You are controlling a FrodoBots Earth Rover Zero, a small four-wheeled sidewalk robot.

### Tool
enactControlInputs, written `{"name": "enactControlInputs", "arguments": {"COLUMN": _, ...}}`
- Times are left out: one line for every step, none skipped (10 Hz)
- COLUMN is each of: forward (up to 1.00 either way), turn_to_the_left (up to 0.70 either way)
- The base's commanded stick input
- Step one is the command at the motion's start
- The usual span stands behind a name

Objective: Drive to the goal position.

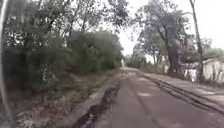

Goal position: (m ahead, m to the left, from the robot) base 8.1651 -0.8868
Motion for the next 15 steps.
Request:
{"name": "enactControlInputs", "arguments": {"forward": 0.7, "turn_to_the_left": -0.31}}
{"name": "enactControlInputs", "arguments": {"forward": 0.7, "turn_to_the_left": -0.31}}
{"name": "enactControlInputs", "arguments": {"forward": 0.7, "turn_to_the_left": -0.31}}
{"name": "enactControlInputs", "arguments": {"forward": 0.7, "turn_to_the_left": -0.31}}
{"name": "enactControlInputs", "arguments": {"forward": 0.7, "turn_to_the_left": -0.3}}
{"name": "enactControlInputs", "arguments": {"forward": 0.7, "turn_to_the_left": -0.04}}
{"name": "enactControlInputs", "arguments": {"forward": 0.7, "turn_to_the_left": 0.0}}
{"name": "enactControlInputs", "arguments": {"forward": 0.7, "turn_to_the_left": 0.0}}
{"name": "enactControlInputs", "arguments": {"forward": 0.7, "turn_to_the_left": 0.0}}
{"name": "enactControlInputs", "arguments": {"forward": 0.7, "turn_to_the_left": 0.0}}
{"name": "enactControlInputs", "arguments": {"forward": 0.7, "turn_to_the_left": 0.0}}
{"name": "enactControlInputs", "arguments": {"forward": 0.7, "turn_to_the_left": 0.0}}
{"name": "enactControlInputs", "arguments": {"forward": 0.7, "turn_to_the_left": 0.0}}
{"name": "enactControlInputs", "arguments": {"forward": 0.7, "turn_to_the_left": 0.0}}
{"name": "enactControlInputs", "arguments": {"forward": 0.7, "turn_to_the_left": 0.0}}
